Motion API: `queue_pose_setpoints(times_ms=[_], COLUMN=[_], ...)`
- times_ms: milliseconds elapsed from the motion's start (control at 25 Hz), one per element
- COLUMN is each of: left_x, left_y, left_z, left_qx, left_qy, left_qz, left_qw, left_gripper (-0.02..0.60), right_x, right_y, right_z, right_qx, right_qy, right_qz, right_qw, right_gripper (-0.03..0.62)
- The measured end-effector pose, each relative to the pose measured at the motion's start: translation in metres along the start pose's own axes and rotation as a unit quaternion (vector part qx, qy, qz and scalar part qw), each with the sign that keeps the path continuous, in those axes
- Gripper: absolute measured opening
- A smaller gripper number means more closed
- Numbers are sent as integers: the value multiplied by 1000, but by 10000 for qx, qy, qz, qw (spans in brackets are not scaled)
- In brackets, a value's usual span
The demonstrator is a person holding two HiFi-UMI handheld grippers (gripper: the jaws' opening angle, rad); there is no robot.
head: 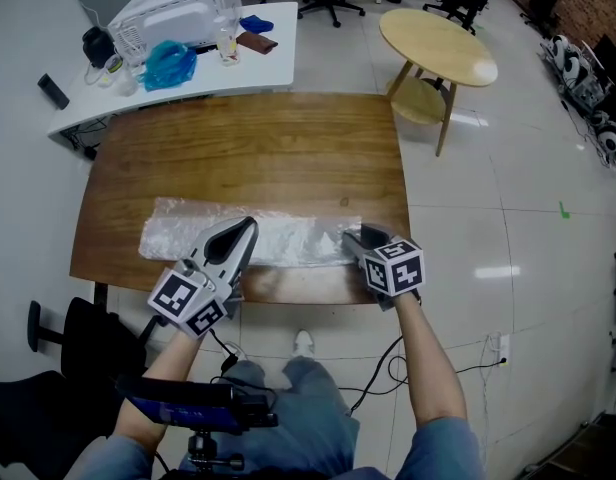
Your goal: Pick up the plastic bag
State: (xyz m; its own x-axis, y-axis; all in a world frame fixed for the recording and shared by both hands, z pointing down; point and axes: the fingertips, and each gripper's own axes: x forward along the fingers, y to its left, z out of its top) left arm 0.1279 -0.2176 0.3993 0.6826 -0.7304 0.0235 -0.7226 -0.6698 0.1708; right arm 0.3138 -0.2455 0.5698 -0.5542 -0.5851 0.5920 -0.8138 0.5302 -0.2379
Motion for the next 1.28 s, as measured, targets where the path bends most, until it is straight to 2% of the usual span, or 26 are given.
queue_pose_setpoints(times_ms=[480,760,1040,1280], left_x=[3,2,-3,-15], left_y=[-3,-3,-2,3], left_z=[0,1,13,31], left_qx=[-9,51,205,371], left_qy=[-6,25,-2,-137], left_qz=[-70,-87,-95,-79], left_qw=[10000,9999,9997,9992], left_gripper=[28,28,28,15], right_x=[-10,-16,-34,-56], right_y=[-16,-9,19,56], right_z=[2,15,64,119], right_qx=[81,37,-213,-489], right_qy=[-124,-331,-904,-1559], right_qz=[-384,-342,-262,-174], right_qw=[9992,9989,9953,9864], right_gripper=[164,164,163,161])
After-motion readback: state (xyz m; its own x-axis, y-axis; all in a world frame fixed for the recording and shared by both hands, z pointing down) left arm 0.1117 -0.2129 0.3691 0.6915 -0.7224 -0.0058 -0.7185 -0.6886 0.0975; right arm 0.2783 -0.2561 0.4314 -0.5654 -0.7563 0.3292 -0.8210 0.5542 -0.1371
